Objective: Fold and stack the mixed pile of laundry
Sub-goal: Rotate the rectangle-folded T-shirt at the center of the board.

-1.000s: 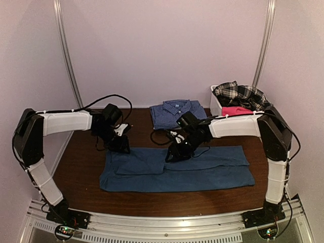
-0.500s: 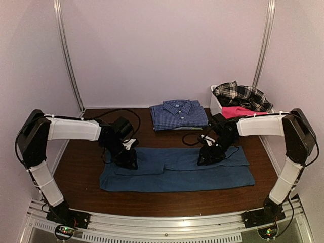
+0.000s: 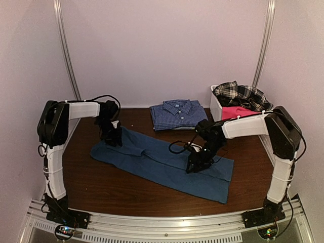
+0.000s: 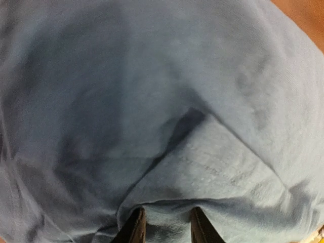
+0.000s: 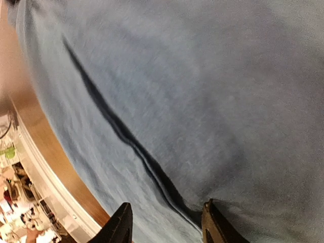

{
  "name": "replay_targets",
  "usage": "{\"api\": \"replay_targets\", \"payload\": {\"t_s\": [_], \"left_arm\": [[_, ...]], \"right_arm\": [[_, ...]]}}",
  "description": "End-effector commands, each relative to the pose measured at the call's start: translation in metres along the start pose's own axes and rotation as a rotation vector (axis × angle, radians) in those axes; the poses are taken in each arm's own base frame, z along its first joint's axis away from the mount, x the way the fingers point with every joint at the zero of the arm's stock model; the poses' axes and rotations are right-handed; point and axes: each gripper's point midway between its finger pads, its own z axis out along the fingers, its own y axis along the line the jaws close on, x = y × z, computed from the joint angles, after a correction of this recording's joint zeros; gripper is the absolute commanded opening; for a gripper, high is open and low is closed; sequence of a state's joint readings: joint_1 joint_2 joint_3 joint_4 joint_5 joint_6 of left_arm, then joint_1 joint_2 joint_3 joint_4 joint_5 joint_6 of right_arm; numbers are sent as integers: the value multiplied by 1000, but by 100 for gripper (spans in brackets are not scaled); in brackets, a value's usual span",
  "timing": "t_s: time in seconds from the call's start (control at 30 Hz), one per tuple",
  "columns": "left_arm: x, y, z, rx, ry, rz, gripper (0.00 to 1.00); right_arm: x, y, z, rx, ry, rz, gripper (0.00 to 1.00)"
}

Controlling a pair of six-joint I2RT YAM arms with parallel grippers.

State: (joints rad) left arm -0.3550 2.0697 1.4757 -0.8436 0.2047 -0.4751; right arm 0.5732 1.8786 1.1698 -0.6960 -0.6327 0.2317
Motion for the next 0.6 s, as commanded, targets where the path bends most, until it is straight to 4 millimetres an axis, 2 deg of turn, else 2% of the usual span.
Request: {"api": "replay_targets", "payload": {"t_s": [0.0, 0.07, 0.13, 0.17, 0.23, 0.3, 0.43, 0.57], "left_arm": [[-83, 61, -8, -143, -91, 6, 34], [-117, 64, -39, -129, -166, -15, 35], [-134, 47, -68, -77, -242, 23, 37], [-132, 40, -78, -70, -259, 43, 37], [-117, 21, -86, -46, -263, 102, 38], [-91, 9, -84, -36, -235, 137, 38], [-41, -11, -64, 46, -191, 131, 37], [-17, -27, -38, 75, -159, 131, 37]], "right_arm": [[2, 81, 23, -197, 78, -114, 48], [-4, 115, 10, -282, 62, -174, 49], [-10, 127, -8, -316, 30, -200, 50], [-15, 126, -18, -308, 4, -209, 50], [-23, 112, -36, -269, -44, -200, 51], [-27, 89, -46, -199, -73, -185, 51], [-23, 52, -33, -98, -42, -156, 46], [-23, 40, -13, -84, -12, -143, 40]]}}
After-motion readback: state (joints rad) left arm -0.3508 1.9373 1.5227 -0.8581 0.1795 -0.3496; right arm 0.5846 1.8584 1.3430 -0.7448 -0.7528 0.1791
